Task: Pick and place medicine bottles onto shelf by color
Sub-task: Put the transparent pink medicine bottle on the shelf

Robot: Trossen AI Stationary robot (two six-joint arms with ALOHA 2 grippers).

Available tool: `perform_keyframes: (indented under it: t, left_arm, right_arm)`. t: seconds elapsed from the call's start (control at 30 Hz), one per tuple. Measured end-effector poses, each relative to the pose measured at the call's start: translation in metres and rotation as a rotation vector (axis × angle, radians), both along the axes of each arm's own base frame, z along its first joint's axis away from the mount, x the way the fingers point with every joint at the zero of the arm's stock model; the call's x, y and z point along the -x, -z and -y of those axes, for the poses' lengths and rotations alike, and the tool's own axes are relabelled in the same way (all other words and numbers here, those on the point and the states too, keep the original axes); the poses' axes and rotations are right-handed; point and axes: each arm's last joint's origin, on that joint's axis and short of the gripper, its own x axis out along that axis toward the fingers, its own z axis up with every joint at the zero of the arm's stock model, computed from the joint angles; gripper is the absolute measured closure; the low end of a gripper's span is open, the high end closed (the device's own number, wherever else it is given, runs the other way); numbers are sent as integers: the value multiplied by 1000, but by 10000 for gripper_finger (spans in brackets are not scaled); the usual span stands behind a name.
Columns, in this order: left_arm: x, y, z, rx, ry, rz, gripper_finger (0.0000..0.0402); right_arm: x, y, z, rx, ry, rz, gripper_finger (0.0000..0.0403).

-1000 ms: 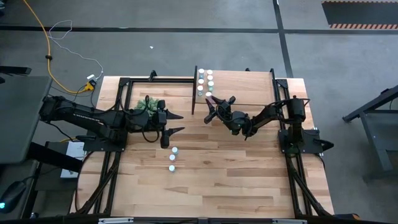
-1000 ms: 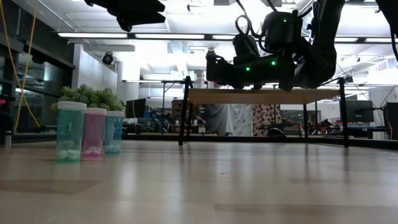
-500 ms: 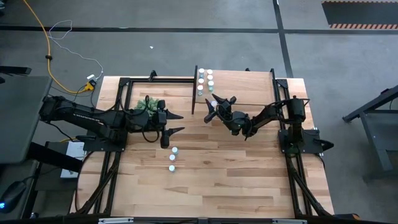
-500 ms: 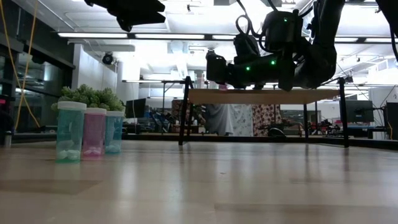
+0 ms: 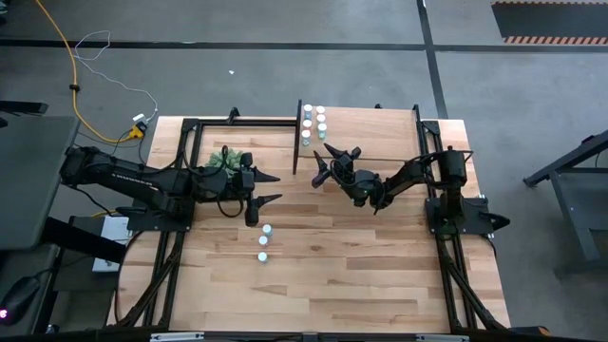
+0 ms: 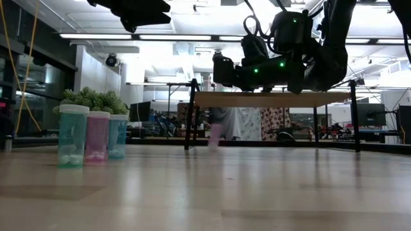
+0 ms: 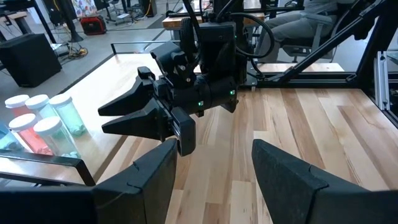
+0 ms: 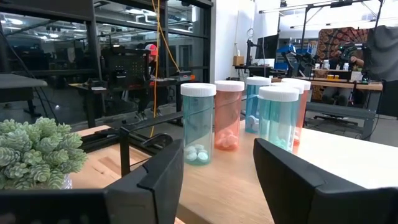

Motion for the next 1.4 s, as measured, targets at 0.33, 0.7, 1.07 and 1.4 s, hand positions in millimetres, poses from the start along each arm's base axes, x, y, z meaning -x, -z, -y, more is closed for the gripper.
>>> perform_keyframes:
  t: [0.33,0.7,1.07,1.4]
  left_arm:
    - [0,0,0,0,0,0,202]
    - [0,0,0,0,0,-1,202]
    - [0,0,0,0,0,-1,202]
    - [0,-1,0,7,-2,10,202]
  right_arm:
    - [1,-4,-5,26,-2,28,217]
    - [3,-29,-33,142,-66,-3,217]
    - [7,-28,-83,66,-506,-334,217]
    - [11,37,-81,-189,-498,-627,218]
